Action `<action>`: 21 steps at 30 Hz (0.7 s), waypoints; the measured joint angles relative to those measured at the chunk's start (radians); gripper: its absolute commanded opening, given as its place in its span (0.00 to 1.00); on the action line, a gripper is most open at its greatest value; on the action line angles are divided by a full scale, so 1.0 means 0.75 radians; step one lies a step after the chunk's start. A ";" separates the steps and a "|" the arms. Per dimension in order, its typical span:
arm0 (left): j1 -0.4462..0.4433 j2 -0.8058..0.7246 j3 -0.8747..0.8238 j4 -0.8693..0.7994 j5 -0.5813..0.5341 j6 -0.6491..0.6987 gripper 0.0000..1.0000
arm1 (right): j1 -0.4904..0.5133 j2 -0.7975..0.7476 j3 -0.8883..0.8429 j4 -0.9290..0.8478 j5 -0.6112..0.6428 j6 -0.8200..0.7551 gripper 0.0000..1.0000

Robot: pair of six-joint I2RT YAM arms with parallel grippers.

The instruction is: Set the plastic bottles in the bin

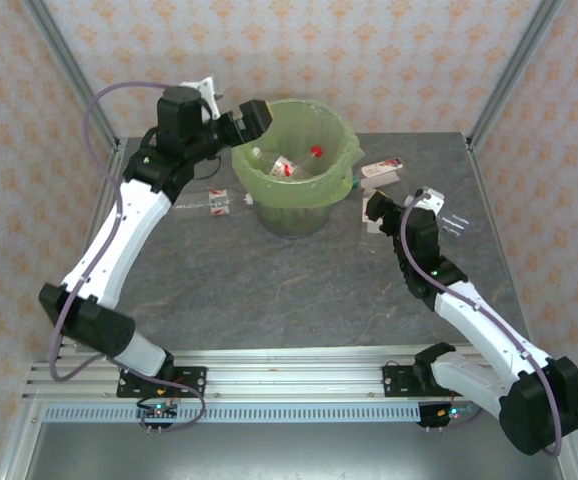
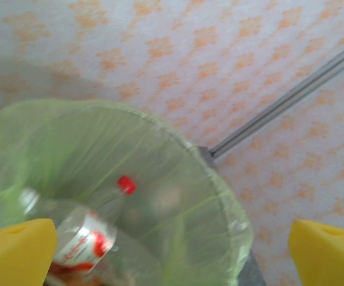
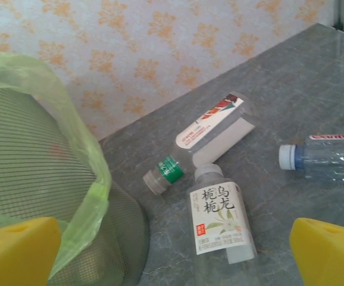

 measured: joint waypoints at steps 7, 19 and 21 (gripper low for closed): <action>0.001 -0.322 -0.469 0.055 -0.443 -0.079 1.00 | -0.022 0.094 0.000 -0.072 -0.078 0.064 0.99; 0.084 -0.596 -0.833 -0.077 -0.824 -0.188 1.00 | -0.035 0.477 0.199 -0.275 -0.197 -0.012 0.99; 0.107 -0.598 -0.880 -0.075 -0.821 -0.223 1.00 | -0.053 0.543 0.241 -0.288 -0.229 -0.032 0.99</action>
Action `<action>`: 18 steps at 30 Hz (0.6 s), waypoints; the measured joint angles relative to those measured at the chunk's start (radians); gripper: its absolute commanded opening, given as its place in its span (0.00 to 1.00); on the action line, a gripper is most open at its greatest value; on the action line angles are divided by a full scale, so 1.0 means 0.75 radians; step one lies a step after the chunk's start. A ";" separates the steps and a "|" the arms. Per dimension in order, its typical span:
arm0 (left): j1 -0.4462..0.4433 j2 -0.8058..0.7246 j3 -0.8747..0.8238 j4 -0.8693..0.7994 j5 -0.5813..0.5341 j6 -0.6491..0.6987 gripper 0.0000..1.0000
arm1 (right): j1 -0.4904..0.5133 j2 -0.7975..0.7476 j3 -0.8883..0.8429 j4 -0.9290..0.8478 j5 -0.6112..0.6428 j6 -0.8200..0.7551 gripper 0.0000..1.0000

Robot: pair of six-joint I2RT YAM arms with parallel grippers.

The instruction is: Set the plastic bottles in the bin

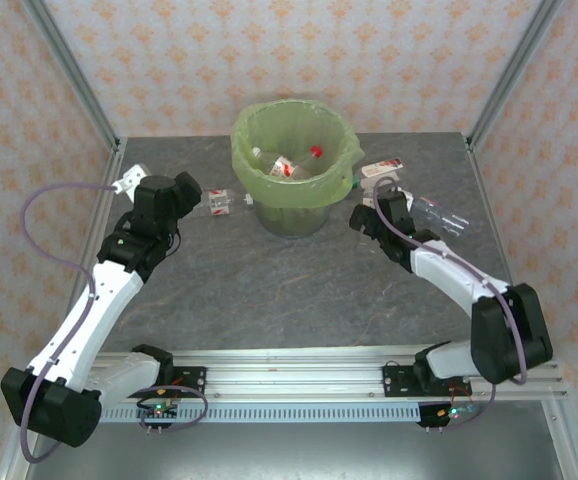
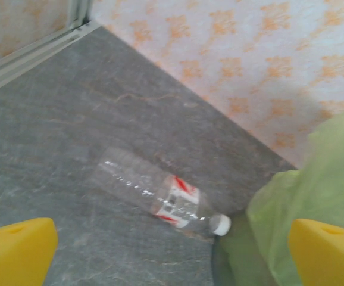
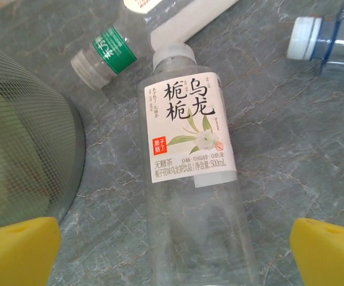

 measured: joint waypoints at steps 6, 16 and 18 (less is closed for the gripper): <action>0.055 0.022 -0.055 0.001 0.044 -0.123 1.00 | -0.039 0.208 0.131 -0.048 -0.048 -0.080 0.99; 0.058 0.018 -0.125 0.028 0.078 -0.233 1.00 | -0.100 0.391 0.203 -0.100 -0.166 -0.184 0.99; 0.058 0.021 -0.126 0.035 0.079 -0.241 1.00 | -0.097 0.406 0.212 -0.104 -0.166 -0.199 0.99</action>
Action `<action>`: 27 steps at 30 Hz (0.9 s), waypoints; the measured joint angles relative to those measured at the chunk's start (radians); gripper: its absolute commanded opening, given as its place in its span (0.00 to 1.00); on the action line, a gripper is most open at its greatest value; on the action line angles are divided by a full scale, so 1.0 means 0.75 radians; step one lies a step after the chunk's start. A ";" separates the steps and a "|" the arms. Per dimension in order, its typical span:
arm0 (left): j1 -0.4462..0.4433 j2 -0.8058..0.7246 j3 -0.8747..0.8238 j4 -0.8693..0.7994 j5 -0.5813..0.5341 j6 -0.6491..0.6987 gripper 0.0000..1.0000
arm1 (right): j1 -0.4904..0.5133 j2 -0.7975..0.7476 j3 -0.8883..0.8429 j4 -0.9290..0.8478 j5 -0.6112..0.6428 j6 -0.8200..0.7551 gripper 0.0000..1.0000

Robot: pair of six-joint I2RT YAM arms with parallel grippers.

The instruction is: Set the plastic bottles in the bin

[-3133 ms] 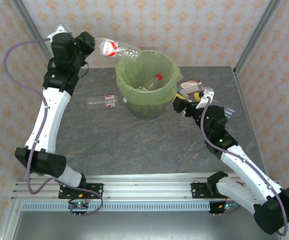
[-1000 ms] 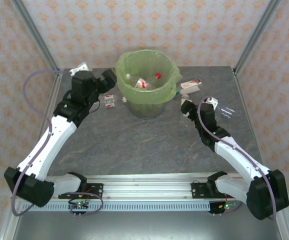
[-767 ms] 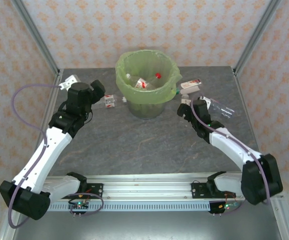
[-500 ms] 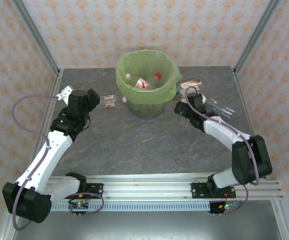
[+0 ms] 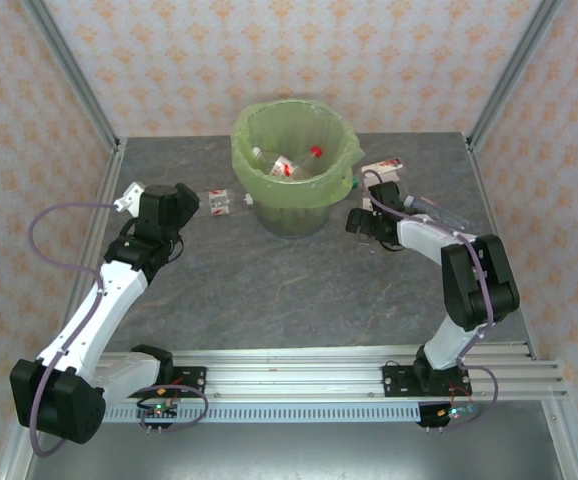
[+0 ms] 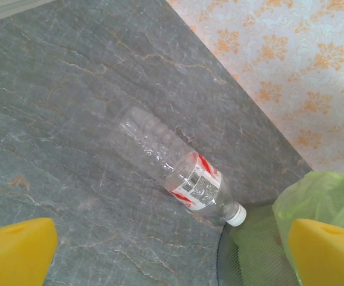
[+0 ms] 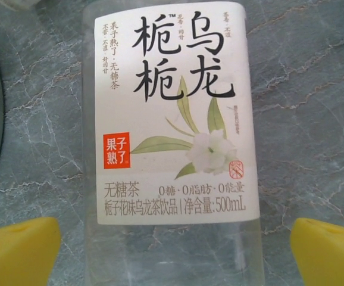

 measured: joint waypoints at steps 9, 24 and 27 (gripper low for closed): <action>0.000 0.084 0.047 0.024 0.036 -0.002 1.00 | 0.000 0.065 0.054 -0.073 0.021 -0.036 0.94; 0.000 0.047 0.041 0.022 0.035 -0.012 1.00 | 0.000 0.135 0.161 -0.165 0.081 -0.049 0.83; 0.000 0.049 0.041 0.019 0.036 -0.012 1.00 | 0.000 0.141 0.161 -0.165 0.081 -0.045 0.84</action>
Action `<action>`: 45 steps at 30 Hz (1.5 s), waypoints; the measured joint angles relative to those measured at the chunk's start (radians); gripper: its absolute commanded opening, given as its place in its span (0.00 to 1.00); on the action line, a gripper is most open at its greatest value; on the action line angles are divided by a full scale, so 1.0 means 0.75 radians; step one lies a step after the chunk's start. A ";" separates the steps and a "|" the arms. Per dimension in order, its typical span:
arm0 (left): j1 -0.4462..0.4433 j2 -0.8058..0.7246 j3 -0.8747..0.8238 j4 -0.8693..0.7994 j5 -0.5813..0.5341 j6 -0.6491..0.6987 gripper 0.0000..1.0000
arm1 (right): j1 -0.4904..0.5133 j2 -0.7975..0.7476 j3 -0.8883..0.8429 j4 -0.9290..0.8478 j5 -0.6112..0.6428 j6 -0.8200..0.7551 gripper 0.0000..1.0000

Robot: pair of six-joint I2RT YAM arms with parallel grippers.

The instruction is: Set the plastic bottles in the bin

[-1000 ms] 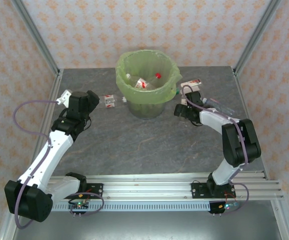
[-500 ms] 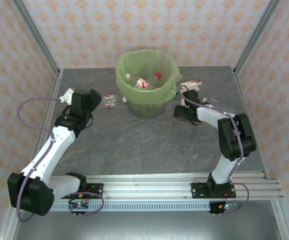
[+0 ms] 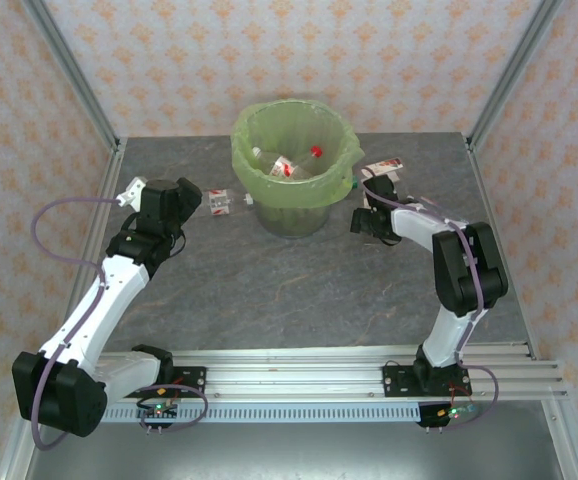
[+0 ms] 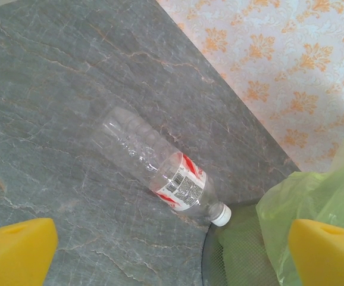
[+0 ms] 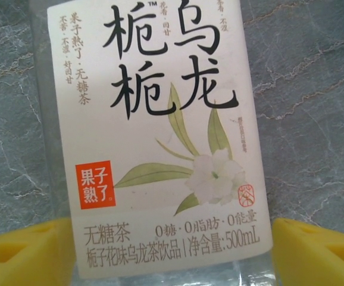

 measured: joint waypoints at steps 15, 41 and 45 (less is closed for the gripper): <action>0.000 0.029 0.001 -0.005 0.005 0.000 1.00 | 0.000 -0.039 -0.103 0.080 0.063 0.056 0.70; 0.000 0.175 0.059 -0.020 0.105 0.000 1.00 | 0.000 -0.656 -0.318 0.326 0.169 0.094 0.60; 0.000 0.176 0.065 -0.020 0.109 0.000 1.00 | 0.000 -0.770 -0.319 0.370 0.180 0.059 0.60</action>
